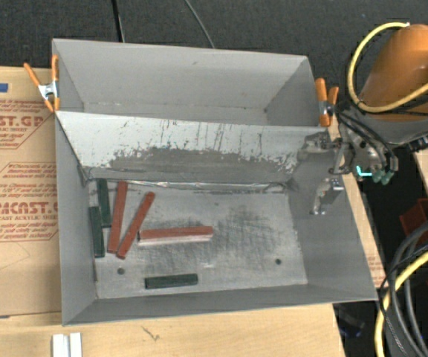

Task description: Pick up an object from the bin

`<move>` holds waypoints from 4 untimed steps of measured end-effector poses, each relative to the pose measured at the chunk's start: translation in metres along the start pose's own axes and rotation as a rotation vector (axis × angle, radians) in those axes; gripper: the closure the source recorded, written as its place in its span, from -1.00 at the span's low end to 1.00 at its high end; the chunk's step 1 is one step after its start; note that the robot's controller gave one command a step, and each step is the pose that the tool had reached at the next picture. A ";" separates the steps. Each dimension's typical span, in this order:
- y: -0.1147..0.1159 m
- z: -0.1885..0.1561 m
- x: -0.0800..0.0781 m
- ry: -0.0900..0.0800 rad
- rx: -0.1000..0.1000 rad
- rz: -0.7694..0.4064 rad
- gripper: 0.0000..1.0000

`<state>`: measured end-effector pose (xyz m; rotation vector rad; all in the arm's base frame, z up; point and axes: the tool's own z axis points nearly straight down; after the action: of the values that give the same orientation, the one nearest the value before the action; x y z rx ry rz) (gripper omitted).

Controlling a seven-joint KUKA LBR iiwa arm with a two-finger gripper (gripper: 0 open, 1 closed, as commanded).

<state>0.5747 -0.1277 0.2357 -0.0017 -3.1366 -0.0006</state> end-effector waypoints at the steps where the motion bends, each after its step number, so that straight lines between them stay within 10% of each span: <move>1: 0.000 -0.004 -0.002 -0.008 0.001 -0.001 -1.00; 2: 0.013 0.065 0.017 -0.011 0.002 -0.026 -1.00; 3: 0.077 0.091 0.040 -0.005 0.000 -0.040 -1.00; 4: 0.090 0.119 0.003 -0.009 -0.003 -0.048 -1.00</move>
Offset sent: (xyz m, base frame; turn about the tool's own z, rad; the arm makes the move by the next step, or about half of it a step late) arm -0.0465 0.0321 -0.1657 -0.0658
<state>0.5714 -0.0376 0.1170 0.0738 -3.1446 -0.0053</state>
